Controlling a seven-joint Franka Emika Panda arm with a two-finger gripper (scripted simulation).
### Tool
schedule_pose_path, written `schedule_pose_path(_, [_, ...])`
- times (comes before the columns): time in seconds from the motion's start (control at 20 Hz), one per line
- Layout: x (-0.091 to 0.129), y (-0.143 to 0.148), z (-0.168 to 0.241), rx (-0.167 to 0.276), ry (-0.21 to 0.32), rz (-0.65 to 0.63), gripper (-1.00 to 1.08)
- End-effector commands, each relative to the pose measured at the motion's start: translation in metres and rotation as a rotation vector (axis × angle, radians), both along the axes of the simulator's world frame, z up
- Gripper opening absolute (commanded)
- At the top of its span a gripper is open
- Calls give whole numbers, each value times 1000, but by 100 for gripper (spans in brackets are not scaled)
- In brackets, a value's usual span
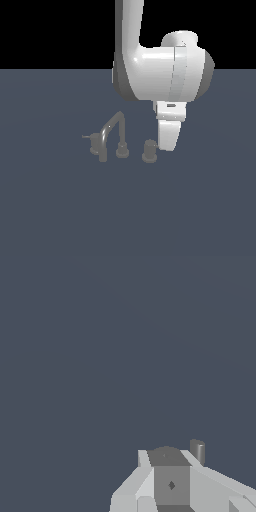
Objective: Turn on the faucet by rotating a designated handle.
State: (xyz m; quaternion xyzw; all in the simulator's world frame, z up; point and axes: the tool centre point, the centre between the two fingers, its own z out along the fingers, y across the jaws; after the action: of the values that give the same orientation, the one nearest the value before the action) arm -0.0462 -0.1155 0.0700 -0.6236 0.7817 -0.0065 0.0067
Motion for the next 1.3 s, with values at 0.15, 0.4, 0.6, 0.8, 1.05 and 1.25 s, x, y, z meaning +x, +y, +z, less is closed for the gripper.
schedule_pose_path(0.15, [-12,3,-2,0,4,-2,-100])
schedule_pose_path(0.4, [-31,9,-4,1,12,-7,-100])
schedule_pose_path(0.6, [-43,12,-6,2,17,-9,-100])
schedule_pose_path(0.8, [-39,10,-3,-5,1,-28,-100])
schedule_pose_path(1.05, [-50,36,-5,-1,12,-16,-100])
schedule_pose_path(1.25, [-51,17,-2,-10,2,-61,-100])
